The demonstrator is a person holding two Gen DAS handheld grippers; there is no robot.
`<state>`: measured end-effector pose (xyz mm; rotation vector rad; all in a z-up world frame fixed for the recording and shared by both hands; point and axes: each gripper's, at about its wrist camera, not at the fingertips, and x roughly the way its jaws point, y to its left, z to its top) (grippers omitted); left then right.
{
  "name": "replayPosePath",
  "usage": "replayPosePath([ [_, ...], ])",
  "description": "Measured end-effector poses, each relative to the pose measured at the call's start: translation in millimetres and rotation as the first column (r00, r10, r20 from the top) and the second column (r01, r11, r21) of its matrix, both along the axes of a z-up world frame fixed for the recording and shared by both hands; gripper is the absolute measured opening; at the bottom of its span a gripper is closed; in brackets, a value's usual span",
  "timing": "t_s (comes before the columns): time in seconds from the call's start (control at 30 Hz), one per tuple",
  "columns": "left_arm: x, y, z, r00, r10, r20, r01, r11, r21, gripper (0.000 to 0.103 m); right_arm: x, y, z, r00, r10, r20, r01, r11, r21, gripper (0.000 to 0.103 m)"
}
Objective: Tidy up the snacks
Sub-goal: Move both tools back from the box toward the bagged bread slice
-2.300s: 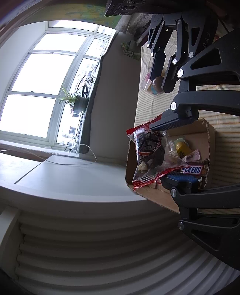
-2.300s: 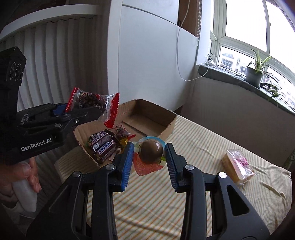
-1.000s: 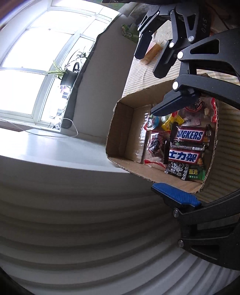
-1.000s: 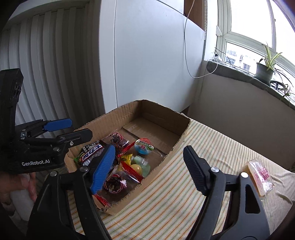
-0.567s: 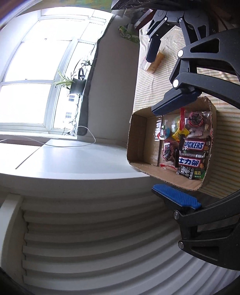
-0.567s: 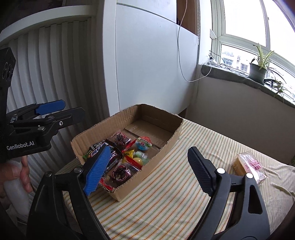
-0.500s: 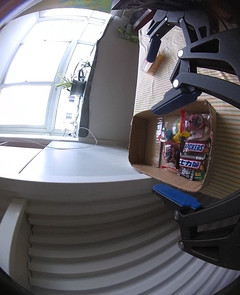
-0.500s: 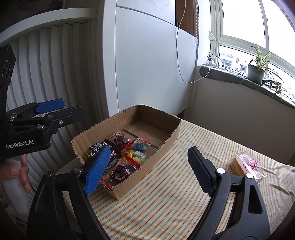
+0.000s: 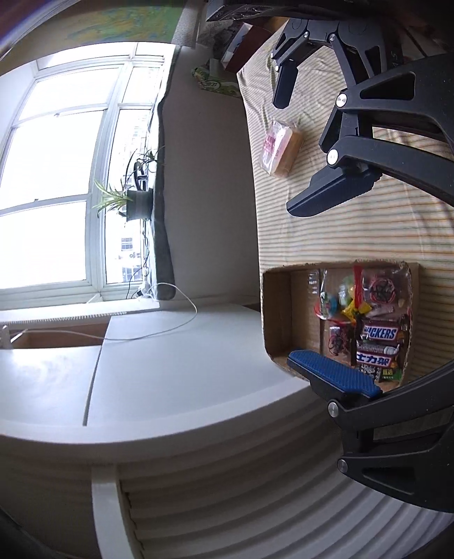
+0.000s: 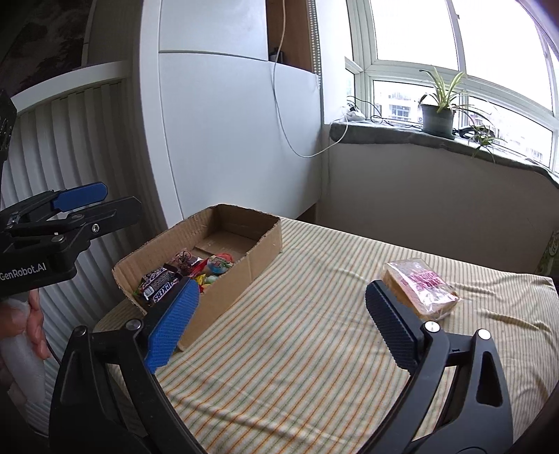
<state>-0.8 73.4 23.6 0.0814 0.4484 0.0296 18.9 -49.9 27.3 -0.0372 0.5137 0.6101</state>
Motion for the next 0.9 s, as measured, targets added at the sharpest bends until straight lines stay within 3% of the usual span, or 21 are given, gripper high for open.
replayPosePath([
  [0.57,22,-119,1,0.980,-0.193,-0.043,0.197,0.971,0.135,0.079,5,-144,-18,0.970,-0.234,-0.062,0.239,0.965,0.104,0.102],
  [0.9,53,-130,-26,0.964,-0.229,-0.133,0.240,0.968,0.074,0.079,21,-163,-36,0.960,-0.256,-0.109,0.267,0.959,0.099,0.102],
])
